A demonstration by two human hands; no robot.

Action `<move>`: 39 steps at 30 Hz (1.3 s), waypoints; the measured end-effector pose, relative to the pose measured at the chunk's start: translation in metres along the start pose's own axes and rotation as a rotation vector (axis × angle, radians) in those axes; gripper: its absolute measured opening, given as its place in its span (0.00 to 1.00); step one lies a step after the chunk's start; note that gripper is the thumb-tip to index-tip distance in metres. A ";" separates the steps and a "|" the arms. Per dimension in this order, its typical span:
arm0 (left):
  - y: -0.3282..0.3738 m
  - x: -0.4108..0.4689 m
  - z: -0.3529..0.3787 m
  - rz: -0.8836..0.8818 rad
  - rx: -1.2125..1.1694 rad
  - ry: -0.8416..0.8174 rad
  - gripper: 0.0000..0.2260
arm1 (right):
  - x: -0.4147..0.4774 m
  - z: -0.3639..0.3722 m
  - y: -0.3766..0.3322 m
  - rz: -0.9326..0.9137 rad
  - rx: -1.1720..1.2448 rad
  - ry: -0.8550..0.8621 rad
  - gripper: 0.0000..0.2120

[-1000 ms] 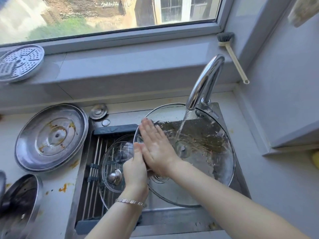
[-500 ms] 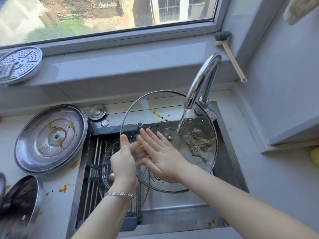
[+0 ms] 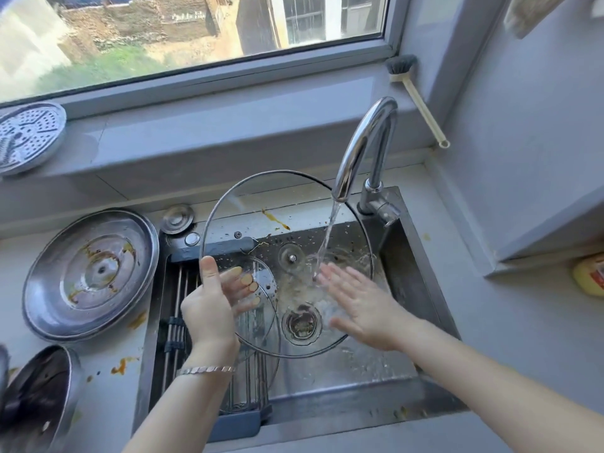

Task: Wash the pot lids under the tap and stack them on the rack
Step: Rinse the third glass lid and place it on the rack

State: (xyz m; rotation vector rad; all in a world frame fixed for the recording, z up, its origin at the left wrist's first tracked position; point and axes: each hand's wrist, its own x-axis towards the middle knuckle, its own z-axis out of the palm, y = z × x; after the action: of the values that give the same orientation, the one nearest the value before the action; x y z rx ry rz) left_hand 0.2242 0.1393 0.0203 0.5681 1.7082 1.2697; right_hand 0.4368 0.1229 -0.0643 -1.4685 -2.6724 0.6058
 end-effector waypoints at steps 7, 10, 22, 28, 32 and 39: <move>-0.006 -0.006 0.001 -0.027 0.046 0.020 0.23 | -0.013 0.010 -0.017 0.011 -0.010 0.021 0.35; -0.007 -0.007 0.000 -0.055 0.024 0.044 0.23 | -0.018 0.006 -0.018 -0.075 0.099 -0.107 0.36; -0.003 -0.005 -0.002 -0.135 -0.045 0.081 0.23 | -0.037 -0.001 0.008 0.069 0.019 -0.126 0.43; -0.015 -0.018 0.010 -0.304 0.106 -0.037 0.19 | -0.035 -0.057 -0.017 0.074 0.175 -0.190 0.44; -0.026 -0.036 0.030 -0.474 0.145 -0.155 0.15 | -0.039 -0.068 -0.053 -0.063 0.212 -0.235 0.28; -0.024 -0.050 0.042 -0.554 0.270 -0.448 0.21 | -0.047 -0.070 -0.033 0.051 -0.049 0.059 0.06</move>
State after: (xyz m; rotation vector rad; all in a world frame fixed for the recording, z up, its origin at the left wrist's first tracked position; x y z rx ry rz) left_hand 0.2884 0.1127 0.0153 0.4460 1.5115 0.4793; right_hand 0.4510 0.0912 0.0195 -1.5450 -2.6309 0.4955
